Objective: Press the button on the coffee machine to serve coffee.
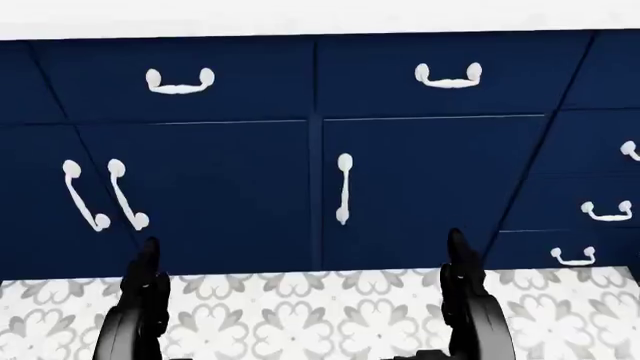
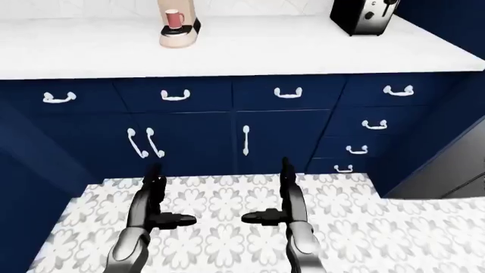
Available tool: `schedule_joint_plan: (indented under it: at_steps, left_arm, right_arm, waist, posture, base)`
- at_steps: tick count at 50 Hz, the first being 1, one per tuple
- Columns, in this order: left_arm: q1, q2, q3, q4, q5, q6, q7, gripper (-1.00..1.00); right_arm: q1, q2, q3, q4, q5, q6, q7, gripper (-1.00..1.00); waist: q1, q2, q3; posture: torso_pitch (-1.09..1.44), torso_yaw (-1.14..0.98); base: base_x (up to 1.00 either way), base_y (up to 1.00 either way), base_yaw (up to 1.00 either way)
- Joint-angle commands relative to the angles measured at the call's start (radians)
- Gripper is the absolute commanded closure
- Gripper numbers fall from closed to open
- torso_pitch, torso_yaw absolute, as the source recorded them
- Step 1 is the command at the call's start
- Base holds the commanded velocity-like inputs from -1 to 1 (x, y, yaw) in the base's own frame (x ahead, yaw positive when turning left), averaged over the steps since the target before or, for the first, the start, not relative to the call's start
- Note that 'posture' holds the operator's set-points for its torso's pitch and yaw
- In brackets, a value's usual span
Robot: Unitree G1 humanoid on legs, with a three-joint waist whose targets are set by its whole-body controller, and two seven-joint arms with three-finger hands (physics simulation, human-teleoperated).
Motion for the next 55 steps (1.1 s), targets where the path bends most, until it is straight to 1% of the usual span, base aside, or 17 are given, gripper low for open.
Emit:
schedule_joint_plan:
  at_steps: [1, 3, 4, 5, 7, 8, 18, 21, 25, 31, 34, 37, 44, 49, 51, 53, 55]
  left_arm:
    - [-0.02, 0.001, 0.004, -0.094, -0.005, -0.065, 0.005, -1.0]
    - [-0.023, 0.002, 0.007, -0.092, -0.012, -0.062, 0.003, -1.0]
    - [-0.021, 0.002, 0.005, -0.103, -0.011, -0.053, 0.005, -1.0]
    - [-0.028, 0.002, 0.007, -0.081, -0.007, -0.075, 0.008, -1.0]
    - [-0.039, 0.004, 0.011, -0.047, -0.011, -0.096, 0.009, -1.0]
    - [-0.033, 0.003, 0.008, -0.065, -0.011, -0.082, 0.009, -1.0]
    - [-0.032, 0.004, 0.013, -0.089, -0.014, -0.045, 0.02, -1.0]
    - [-0.056, -0.001, 0.012, -0.153, -0.021, 0.014, 0.045, -1.0]
    - [-0.113, 0.003, 0.01, -0.21, -0.022, 0.11, 0.069, -1.0]
    - [-0.275, 0.032, 0.033, -0.351, -0.047, 0.362, 0.094, -1.0]
    - [-0.37, 0.053, 0.059, -0.378, -0.076, 0.476, 0.112, -1.0]
    - [-0.52, 0.092, 0.094, -0.394, -0.119, 0.61, 0.14, -1.0]
    - [-0.762, 0.199, 0.138, -0.292, -0.192, 0.716, 0.187, -1.0]
    - [-0.863, 0.255, 0.145, -0.229, -0.216, 0.788, 0.204, -1.0]
    - [-0.897, 0.267, 0.161, -0.203, -0.236, 0.812, 0.209, -1.0]
    - [-0.923, 0.28, 0.167, -0.206, -0.257, 0.839, 0.218, -1.0]
    - [-0.966, 0.299, 0.17, -0.17, -0.271, 0.85, 0.22, -1.0]
  right_arm:
    - [-0.025, -0.002, 0.001, -0.104, 0.005, -0.038, -0.001, -1.0]
    - [-0.028, -0.001, 0.005, -0.102, 0.001, -0.037, 0.0, -1.0]
    - [-0.028, -0.003, 0.005, -0.091, -0.003, -0.044, 0.001, -1.0]
    - [-0.029, -0.002, 0.005, -0.096, 0.002, -0.042, 0.006, -1.0]
    - [-0.031, -0.003, 0.005, -0.083, -0.001, -0.052, 0.007, -1.0]
    - [-0.034, -0.005, 0.001, -0.074, 0.001, -0.057, 0.009, -1.0]
    - [-0.035, -0.01, -0.004, -0.162, 0.0, 0.02, 0.016, -1.0]
    - [-0.037, -0.02, -0.019, -0.271, 0.011, 0.115, 0.023, -1.0]
    - [-0.099, -0.048, -0.049, -0.383, 0.001, 0.281, 0.034, -1.0]
    - [-0.204, -0.079, -0.08, -0.506, -0.011, 0.51, 0.045, -1.0]
    - [-0.292, -0.101, -0.091, -0.545, -0.012, 0.644, 0.046, -1.0]
    - [-0.415, -0.142, -0.106, -0.585, -0.008, 0.805, 0.056, -1.0]
    - [-0.665, -0.24, -0.144, -0.614, 0.065, 1.083, 0.097, -1.0]
    - [-0.815, -0.312, -0.183, -0.626, 0.112, 1.253, 0.122, -1.0]
    - [-0.875, -0.341, -0.199, -0.603, 0.127, 1.287, 0.123, -1.0]
    - [-0.905, -0.353, -0.197, -0.572, 0.137, 1.273, 0.12, -1.0]
    - [-0.929, -0.352, -0.223, -0.535, 0.148, 1.239, 0.103, -1.0]
  waist:
    - [-0.002, -0.008, -0.001]
    - [0.009, -0.002, -0.062]
    - [0.009, -0.001, -0.052]
    - [0.007, -0.006, -0.016]
    - [0.008, -0.008, -0.068]
    - [0.009, -0.007, -0.075]
    - [0.007, -0.003, -0.084]
    - [0.008, -0.005, -0.091]
    - [0.01, -0.007, -0.093]
    - [0.01, -0.009, -0.094]
    - [0.009, -0.009, -0.094]
    - [0.009, -0.007, -0.092]
    - [0.011, -0.006, -0.077]
    - [0.011, -0.006, -0.07]
    - [0.012, -0.006, -0.067]
    - [0.012, -0.005, -0.063]
    - [0.01, -0.004, -0.059]
  posture:
    - [0.0, 0.0]
    - [0.0, 0.0]
    - [0.0, 0.0]
    - [0.0, 0.0]
    - [0.0, 0.0]
    - [0.0, 0.0]
    - [0.0, 0.0]
    - [0.0, 0.0]
    - [0.0, 0.0]
    - [0.0, 0.0]
    - [0.0, 0.0]
    - [0.0, 0.0]
    - [0.0, 0.0]
    - [0.0, 0.0]
    - [0.0, 0.0]
    - [0.0, 0.0]
    - [0.0, 0.0]
  base:
    - [0.0, 0.0, 0.0]
    - [0.0, 0.0, 0.0]
    - [0.0, 0.0, 0.0]
    - [0.0, 0.0, 0.0]
    - [0.0, 0.0, 0.0]
    - [0.0, 0.0, 0.0]
    - [0.0, 0.0, 0.0]
    - [0.0, 0.0, 0.0]
    - [0.0, 0.0, 0.0]
    - [0.0, 0.0, 0.0]
    - [0.0, 0.0, 0.0]
    - [0.0, 0.0, 0.0]
    - [0.0, 0.0, 0.0]
    - [0.0, 0.0, 0.0]
    - [0.0, 0.0, 0.0]
    - [0.0, 0.0, 0.0]
    - [0.0, 0.0, 0.0]
